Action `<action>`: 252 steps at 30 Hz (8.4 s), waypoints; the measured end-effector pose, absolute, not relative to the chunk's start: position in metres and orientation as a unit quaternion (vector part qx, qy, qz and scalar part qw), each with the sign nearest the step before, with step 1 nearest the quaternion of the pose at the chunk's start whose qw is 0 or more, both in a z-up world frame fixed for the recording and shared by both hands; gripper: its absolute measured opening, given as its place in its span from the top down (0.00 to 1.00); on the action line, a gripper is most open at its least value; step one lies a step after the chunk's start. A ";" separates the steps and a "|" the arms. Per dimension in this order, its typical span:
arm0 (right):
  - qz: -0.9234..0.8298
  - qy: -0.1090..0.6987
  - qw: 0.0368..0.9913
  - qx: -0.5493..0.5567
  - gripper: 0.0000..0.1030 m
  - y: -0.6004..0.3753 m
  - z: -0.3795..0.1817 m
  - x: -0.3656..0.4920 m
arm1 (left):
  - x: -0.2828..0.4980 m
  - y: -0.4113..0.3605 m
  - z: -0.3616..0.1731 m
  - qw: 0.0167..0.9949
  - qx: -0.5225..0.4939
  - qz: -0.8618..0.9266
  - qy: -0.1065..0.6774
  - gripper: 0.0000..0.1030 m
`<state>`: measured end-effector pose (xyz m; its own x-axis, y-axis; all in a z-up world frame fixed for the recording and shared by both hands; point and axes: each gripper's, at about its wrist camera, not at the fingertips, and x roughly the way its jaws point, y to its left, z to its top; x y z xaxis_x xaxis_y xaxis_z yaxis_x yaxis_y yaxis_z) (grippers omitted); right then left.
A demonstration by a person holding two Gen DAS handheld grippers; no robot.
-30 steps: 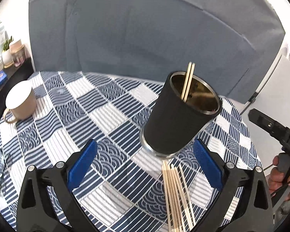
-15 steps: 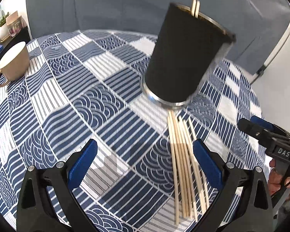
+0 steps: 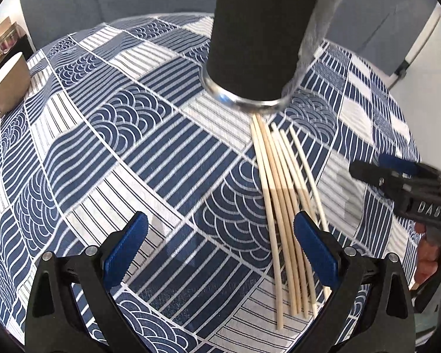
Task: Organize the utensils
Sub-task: 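Lower both tools back toward the remaining wooden sticks, then close both grippers on another wooden stick, then lift the stick with both grippers and carry it over the holder, then open both grippers to drop the stick into the holder, then raise, then lower both open grippers toward the wooden sticks beside the black holder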
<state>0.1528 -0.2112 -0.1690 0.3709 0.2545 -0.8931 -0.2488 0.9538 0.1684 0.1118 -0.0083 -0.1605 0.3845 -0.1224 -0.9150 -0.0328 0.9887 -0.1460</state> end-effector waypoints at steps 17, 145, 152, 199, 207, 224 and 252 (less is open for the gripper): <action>0.160 0.560 0.813 -0.017 0.16 -0.185 -0.180 0.158 | 0.104 -0.014 -0.173 0.830 -0.001 -0.024 0.557 0.04; 0.277 0.220 0.922 0.160 0.95 -0.183 0.053 0.277 | 0.253 0.020 0.036 0.946 -0.163 -0.054 0.276 0.95; 0.280 0.215 0.921 0.166 0.95 -0.168 0.031 0.282 | 0.248 0.010 0.012 0.953 -0.140 -0.056 0.261 0.95; 0.189 0.277 0.916 0.222 0.16 -0.221 -0.016 0.227 | 0.176 0.027 -0.021 0.953 -0.116 0.042 0.278 0.08; 0.162 0.351 0.887 0.253 0.16 -0.240 -0.062 0.214 | 0.155 0.025 -0.051 0.940 -0.096 0.037 0.324 0.08; 0.143 0.435 0.875 0.157 0.16 -0.231 -0.125 0.184 | 0.124 0.009 -0.120 0.897 -0.055 0.036 0.438 0.08; 0.134 0.499 0.848 0.119 0.16 -0.232 -0.170 0.174 | 0.127 -0.020 -0.174 0.846 -0.023 0.025 0.533 0.04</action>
